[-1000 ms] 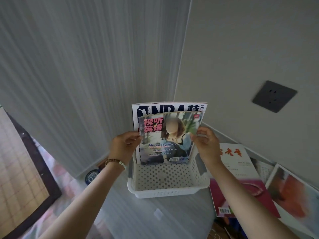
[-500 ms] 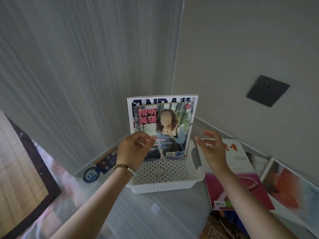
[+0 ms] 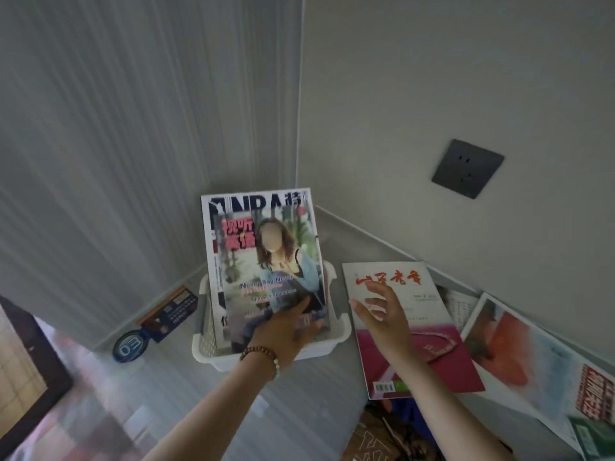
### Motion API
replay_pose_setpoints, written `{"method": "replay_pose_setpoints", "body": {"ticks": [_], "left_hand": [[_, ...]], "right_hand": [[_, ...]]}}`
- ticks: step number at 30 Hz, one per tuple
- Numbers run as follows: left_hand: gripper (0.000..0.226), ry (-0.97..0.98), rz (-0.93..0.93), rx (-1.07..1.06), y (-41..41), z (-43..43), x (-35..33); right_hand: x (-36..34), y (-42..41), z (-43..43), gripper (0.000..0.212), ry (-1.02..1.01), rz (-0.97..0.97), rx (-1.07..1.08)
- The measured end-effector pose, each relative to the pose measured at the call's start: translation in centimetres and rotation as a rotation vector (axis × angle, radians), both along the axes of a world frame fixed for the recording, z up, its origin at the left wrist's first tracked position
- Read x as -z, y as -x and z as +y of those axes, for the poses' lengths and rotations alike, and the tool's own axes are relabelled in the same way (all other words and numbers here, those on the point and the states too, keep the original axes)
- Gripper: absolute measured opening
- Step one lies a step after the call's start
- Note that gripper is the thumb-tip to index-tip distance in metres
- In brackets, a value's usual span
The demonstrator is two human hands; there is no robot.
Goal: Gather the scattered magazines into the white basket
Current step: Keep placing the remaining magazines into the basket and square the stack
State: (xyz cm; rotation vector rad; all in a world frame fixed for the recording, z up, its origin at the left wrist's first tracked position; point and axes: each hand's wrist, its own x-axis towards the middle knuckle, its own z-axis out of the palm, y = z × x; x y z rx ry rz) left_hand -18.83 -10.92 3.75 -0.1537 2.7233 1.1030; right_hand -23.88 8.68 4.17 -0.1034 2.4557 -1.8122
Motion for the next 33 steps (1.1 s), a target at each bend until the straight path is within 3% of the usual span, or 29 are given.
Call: {"method": "replay_pose_setpoints", "body": {"ticks": [2, 12, 18, 25, 30, 33], "left_hand": [[0.061, 0.095, 0.045, 0.045, -0.1, 0.0, 0.0], [0.055, 0.068, 0.112, -0.027, -1.1, -0.5, -0.4], [0.045, -0.070, 0.173, -0.065, -1.7, -0.7, -1.1], [0.034, -0.337, 0.199, -0.081, 0.3, 4.0, -3.6], [0.040, -0.513, 0.079, 0.017, 3.0, 11.4, -3.5], [0.059, -0.412, -0.140, 0.018, 4.5, 14.4, -1.5]], "right_hand": [[0.2, -0.2, -0.1, 0.046, -0.014, -0.008, -0.043], [-0.1, -1.0, -3.3, 0.038, -0.006, -0.016, -0.191], [-0.3, -1.0, -2.7, 0.036, -0.016, -0.031, -0.150], [-0.5, 0.2, 4.3, 0.043, -0.011, -0.119, 0.106], [-0.1, 1.3, 11.5, 0.055, -0.078, -0.259, 0.242], [0.2, 1.3, 14.3, 0.043, -0.100, -0.315, 0.217]]}}
